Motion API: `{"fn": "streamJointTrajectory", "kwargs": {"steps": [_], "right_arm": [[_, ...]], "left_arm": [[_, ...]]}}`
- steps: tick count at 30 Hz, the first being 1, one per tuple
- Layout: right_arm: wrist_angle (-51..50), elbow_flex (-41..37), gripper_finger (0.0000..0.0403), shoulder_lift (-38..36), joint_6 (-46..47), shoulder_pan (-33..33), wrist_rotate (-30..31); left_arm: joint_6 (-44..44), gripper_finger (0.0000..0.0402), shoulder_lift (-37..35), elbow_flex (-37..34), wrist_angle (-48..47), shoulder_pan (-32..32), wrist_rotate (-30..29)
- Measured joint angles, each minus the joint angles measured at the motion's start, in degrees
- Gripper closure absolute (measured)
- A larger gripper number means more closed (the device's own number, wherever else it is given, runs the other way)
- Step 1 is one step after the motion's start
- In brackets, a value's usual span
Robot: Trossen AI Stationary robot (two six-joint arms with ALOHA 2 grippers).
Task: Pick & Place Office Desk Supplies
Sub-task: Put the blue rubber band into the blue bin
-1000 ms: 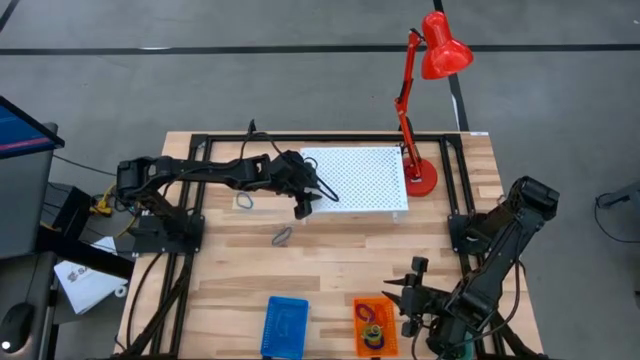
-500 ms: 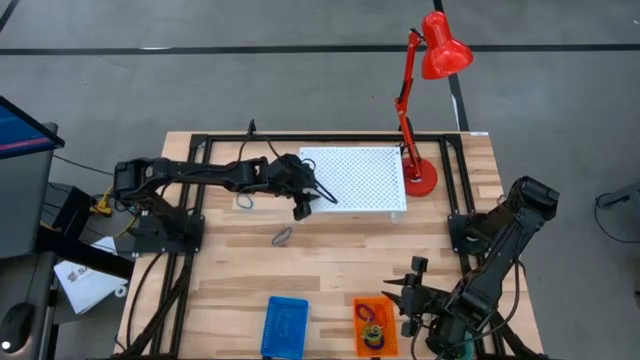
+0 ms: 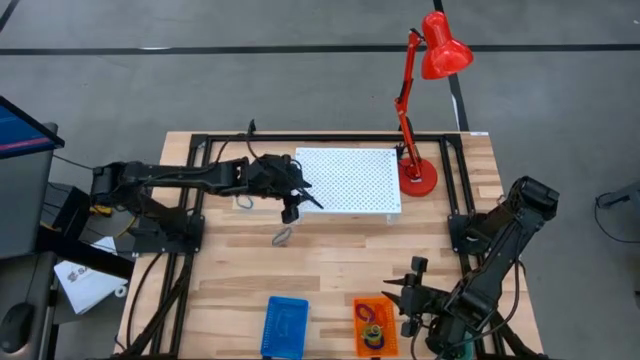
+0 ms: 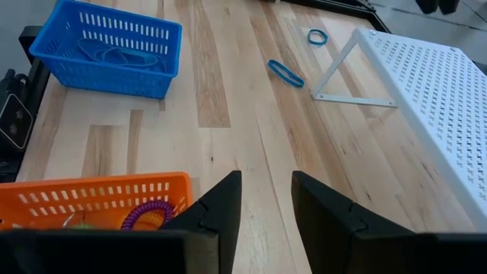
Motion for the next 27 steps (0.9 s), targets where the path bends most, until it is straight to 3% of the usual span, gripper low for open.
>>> {"fn": "streamJointTrajectory", "kwargs": {"steps": [4,9,16,20,27], "right_arm": [[0.00,0.00,0.0290,0.00,0.00,0.00,-0.01],[0.04,0.00,0.0290,0.00,0.02,0.00,-0.04],[-0.15,0.02,0.0290,0.00,0.81,0.00,-1.11],[-0.15,0.02,0.0290,0.00,0.81,-0.43,-1.11],[-0.21,0.02,0.0290,0.00,0.46,-1.16,-1.11]], "left_arm": [[-1.53,0.0252,-2.60,0.04,-3.26,-2.84,-1.77],[-7.08,0.0254,-4.71,0.13,-17.12,-6.95,-5.60],[-22.42,0.0256,-5.15,-6.17,-29.50,-12.69,-10.66],[-31.44,0.0260,-5.13,-12.23,-28.33,-11.20,-11.87],[-29.93,0.0261,-5.13,-20.94,-15.99,-3.71,-8.70]]}}
